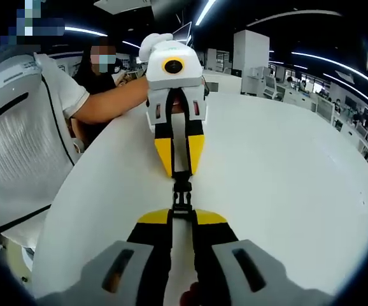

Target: Snap the two parts of the plastic buckle together until the buckle closes and remains connected.

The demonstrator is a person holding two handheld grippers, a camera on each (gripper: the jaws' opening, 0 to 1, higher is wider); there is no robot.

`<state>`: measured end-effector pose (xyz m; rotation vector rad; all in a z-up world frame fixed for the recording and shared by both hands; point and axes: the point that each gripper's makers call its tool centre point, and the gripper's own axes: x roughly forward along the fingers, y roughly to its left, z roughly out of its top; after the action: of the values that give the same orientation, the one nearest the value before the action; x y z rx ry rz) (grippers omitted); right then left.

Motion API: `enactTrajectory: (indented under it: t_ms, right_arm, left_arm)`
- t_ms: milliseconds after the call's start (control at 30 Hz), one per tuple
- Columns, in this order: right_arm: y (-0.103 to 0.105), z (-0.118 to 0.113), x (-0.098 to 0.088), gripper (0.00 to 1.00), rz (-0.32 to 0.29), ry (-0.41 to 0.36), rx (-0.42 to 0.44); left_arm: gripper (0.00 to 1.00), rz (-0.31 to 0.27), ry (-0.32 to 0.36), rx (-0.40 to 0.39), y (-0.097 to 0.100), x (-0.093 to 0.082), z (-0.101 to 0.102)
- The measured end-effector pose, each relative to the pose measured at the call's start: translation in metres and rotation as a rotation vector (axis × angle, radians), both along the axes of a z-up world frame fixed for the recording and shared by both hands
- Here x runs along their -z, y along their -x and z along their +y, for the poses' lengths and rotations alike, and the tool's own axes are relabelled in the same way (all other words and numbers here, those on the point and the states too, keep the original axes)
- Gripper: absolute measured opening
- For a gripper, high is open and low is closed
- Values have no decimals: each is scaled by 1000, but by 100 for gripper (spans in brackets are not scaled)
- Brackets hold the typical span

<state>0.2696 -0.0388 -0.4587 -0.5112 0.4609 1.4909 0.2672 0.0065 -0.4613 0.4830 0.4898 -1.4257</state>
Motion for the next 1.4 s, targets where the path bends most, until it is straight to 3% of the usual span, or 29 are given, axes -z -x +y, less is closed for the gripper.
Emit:
enactTrajectory:
  t_ms: [567,1400]
  right_arm:
    - [-1,-1,0,12,21,-82,-16]
    - [-2,6,1,11,7,-74,-34]
  left_arm:
    - [12,14,12,5,1,0,0]
    - [11,-11,9,23,-1,1,-5]
